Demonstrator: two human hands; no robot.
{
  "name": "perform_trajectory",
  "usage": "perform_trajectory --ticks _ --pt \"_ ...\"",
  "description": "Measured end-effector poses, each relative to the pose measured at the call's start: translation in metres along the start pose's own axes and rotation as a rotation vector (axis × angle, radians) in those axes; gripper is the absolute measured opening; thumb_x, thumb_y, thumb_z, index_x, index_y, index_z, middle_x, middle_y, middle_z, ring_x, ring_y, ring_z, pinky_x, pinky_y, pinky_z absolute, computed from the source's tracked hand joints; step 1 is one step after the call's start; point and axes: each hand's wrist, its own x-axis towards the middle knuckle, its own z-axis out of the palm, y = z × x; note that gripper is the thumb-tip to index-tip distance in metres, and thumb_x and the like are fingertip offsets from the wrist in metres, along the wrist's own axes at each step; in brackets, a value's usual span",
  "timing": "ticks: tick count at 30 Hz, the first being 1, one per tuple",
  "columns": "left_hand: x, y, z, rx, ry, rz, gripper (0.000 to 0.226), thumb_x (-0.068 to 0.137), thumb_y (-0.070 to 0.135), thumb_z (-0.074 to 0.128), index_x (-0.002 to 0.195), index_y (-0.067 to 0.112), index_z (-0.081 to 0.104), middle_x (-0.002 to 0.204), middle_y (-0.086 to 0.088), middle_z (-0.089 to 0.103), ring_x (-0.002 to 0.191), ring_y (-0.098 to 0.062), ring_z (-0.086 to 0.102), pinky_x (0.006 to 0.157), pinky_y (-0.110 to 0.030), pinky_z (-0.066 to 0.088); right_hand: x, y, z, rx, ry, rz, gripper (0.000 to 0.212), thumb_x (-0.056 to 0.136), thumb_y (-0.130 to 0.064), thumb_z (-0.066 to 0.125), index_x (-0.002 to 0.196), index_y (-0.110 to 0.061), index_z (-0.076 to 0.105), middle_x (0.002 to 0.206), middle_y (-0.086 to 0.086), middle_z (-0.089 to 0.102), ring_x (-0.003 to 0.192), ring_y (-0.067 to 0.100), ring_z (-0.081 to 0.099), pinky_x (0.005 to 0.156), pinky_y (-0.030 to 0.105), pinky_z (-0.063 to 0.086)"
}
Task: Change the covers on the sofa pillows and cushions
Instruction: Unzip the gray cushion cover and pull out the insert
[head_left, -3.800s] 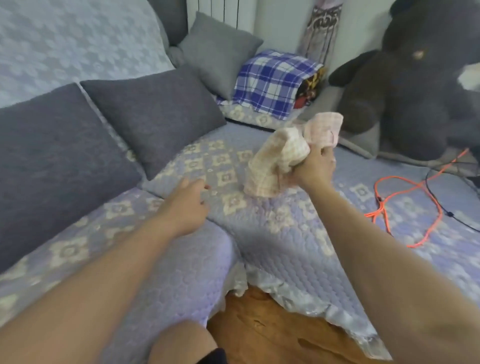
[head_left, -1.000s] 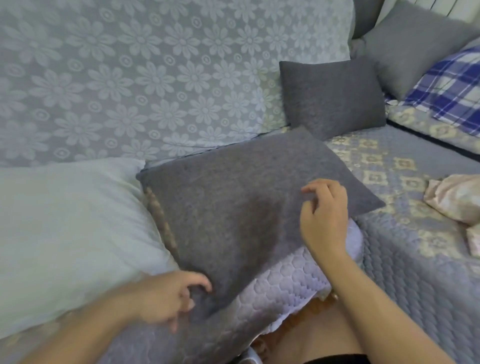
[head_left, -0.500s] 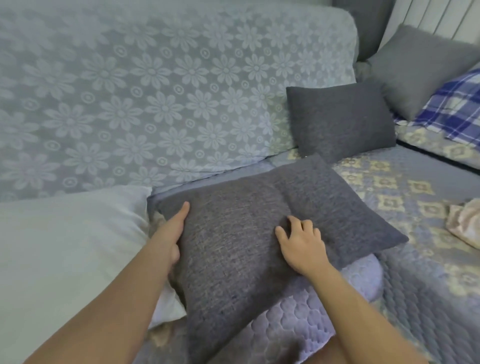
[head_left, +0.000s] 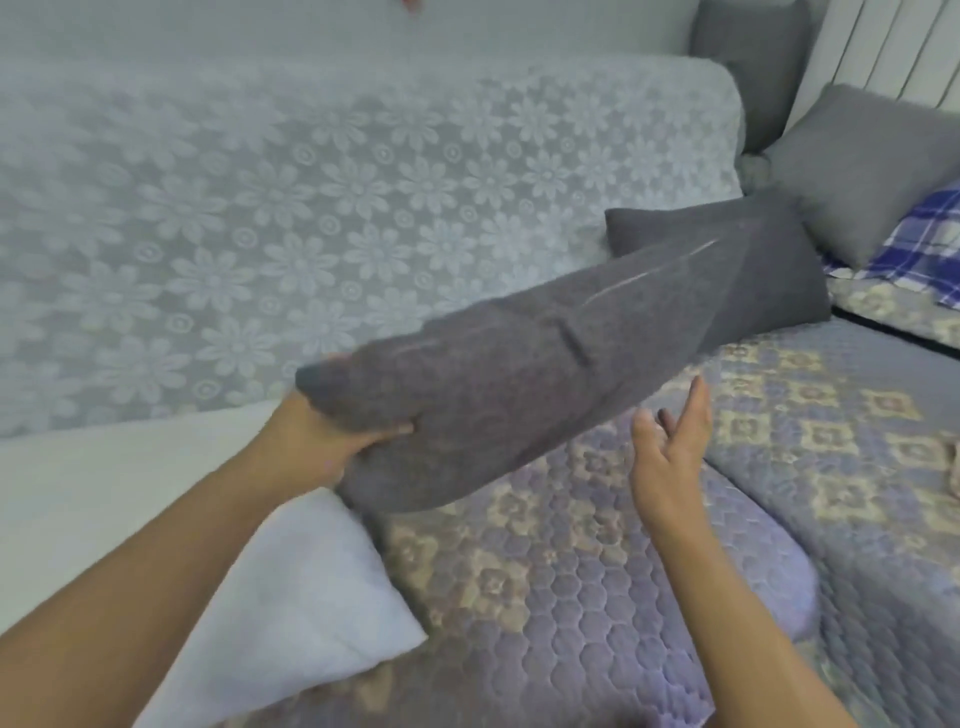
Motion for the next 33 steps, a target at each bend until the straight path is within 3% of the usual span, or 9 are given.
perform_trajectory --ticks 3,8,12,15,18,20,26,30,33 --pt "-0.031 -0.055 0.017 -0.078 -0.237 -0.215 0.023 0.092 0.001 0.065 0.086 0.02 0.075 0.085 -0.001 0.072 0.081 -0.02 0.069 0.067 -0.017 0.051 -0.004 0.003 0.001 0.056 -0.004 0.072 0.065 0.104 -0.047 0.039 0.157 -0.045 0.001 0.164 -0.021 -0.006 0.147 0.013 0.025 0.115 0.041 0.035" --pt "-0.041 -0.078 0.03 0.192 -0.292 -0.213 0.031 0.09 0.004 0.065 0.094 0.035 0.067 0.098 0.011 0.063 0.088 -0.012 0.062 0.071 -0.024 0.042 -0.01 0.013 -0.013 -0.028 0.109 0.251 0.071 0.102 -0.04 0.051 0.159 -0.033 0.009 0.164 -0.009 0.01 0.148 0.019 0.024 0.118 0.044 0.031" --pt "-0.034 -0.1 0.017 0.799 -0.295 0.312 0.018 0.098 0.026 0.06 0.115 0.027 0.062 0.12 0.009 0.061 0.105 -0.012 0.055 0.082 -0.021 0.036 -0.012 0.028 -0.033 -0.016 0.191 0.343 0.072 0.096 -0.03 0.063 0.154 -0.025 0.022 0.153 -0.001 0.026 0.13 0.02 0.042 0.1 0.036 0.042" --pt "-0.035 -0.123 0.019 1.223 -0.3 0.872 0.019 0.072 0.006 0.081 0.084 0.009 0.067 0.122 -0.023 0.067 0.108 -0.037 0.066 0.083 -0.044 0.054 -0.002 0.045 -0.048 0.064 0.282 0.411 0.066 0.089 -0.028 0.064 0.145 -0.024 0.03 0.143 0.006 0.039 0.112 0.027 0.057 0.091 0.046 0.053" --pt "-0.039 -0.118 0.025 1.371 -0.536 0.618 0.054 0.025 0.005 0.096 0.071 0.013 0.069 0.127 -0.023 0.061 0.11 -0.041 0.059 0.08 -0.05 0.048 0.004 0.059 -0.069 0.217 0.409 0.503 0.064 0.088 -0.029 0.055 0.146 -0.03 0.028 0.135 0.005 0.05 0.106 0.027 0.063 0.088 0.051 0.056" --pt "-0.036 -0.115 0.029 1.445 -0.534 0.499 0.057 0.019 0.008 0.093 0.072 0.014 0.072 0.132 -0.021 0.053 0.108 -0.04 0.055 0.073 -0.051 0.05 0.005 0.07 -0.085 0.2 0.515 0.507 0.058 0.091 -0.031 0.049 0.145 -0.039 0.029 0.126 -0.004 0.057 0.101 0.024 0.066 0.084 0.053 0.057" --pt "-0.033 -0.086 0.042 1.572 -0.573 0.268 0.033 0.094 0.026 0.055 0.125 0.033 0.063 0.169 -0.002 0.006 0.142 -0.02 0.035 0.101 -0.032 0.041 0.003 0.079 -0.117 -0.237 0.51 0.416 0.024 0.104 -0.033 0.046 0.124 -0.022 0.052 0.097 -0.005 0.062 0.084 0.023 0.068 0.075 0.051 0.059" --pt "-0.036 -0.069 0.043 1.32 -0.307 0.067 0.018 0.084 0.016 0.055 0.094 0.021 0.069 0.138 -0.001 0.052 0.107 -0.024 0.063 0.078 -0.036 0.052 0.0 0.085 -0.131 -0.349 0.528 0.374 0.018 0.104 -0.031 0.047 0.097 -0.017 0.054 0.077 -0.004 0.06 0.07 0.022 0.07 0.069 0.05 0.058" --pt "-0.052 -0.058 0.072 1.026 -0.008 0.252 0.016 0.076 0.006 0.055 0.086 0.012 0.066 0.112 -0.011 0.062 0.093 -0.038 0.06 0.072 -0.045 0.051 0.001 0.088 -0.138 -0.408 0.51 0.366 0.021 0.103 -0.033 0.045 0.091 -0.019 0.054 0.074 -0.002 0.062 0.066 0.023 0.069 0.065 0.05 0.059"
